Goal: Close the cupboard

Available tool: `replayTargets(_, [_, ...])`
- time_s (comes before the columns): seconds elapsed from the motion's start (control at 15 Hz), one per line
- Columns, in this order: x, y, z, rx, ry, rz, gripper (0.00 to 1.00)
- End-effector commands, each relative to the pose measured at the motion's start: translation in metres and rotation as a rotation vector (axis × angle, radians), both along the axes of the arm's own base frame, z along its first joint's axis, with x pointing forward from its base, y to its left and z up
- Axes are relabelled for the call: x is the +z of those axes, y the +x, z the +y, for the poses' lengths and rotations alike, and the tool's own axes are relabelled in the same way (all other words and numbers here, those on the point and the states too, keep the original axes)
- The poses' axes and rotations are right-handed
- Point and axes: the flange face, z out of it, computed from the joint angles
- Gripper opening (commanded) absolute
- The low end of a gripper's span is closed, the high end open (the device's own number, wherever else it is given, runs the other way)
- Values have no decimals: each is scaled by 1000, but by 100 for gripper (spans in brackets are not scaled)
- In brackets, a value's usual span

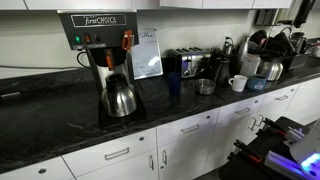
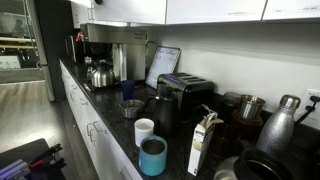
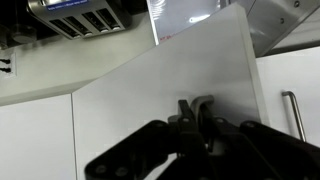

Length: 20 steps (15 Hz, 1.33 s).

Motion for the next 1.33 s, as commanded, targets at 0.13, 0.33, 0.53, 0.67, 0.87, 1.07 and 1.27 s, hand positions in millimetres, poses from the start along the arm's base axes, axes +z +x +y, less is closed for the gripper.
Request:
replayTargets(0.13, [13,18,-12,93,117,20,3])
replayTargets(0.33, [14,17,-15,109,112,24,3])
replayTargets(0.53, [14,14,-17,122,112,30,3])
replayTargets(0.67, [14,11,-19,129,114,33,3])
replayTargets(0.87, [17,7,-22,136,120,32,3])
replayTargets(1.07, [17,5,-23,150,119,38,3])
replayTargets(1.27, [16,4,-22,156,122,52,3])
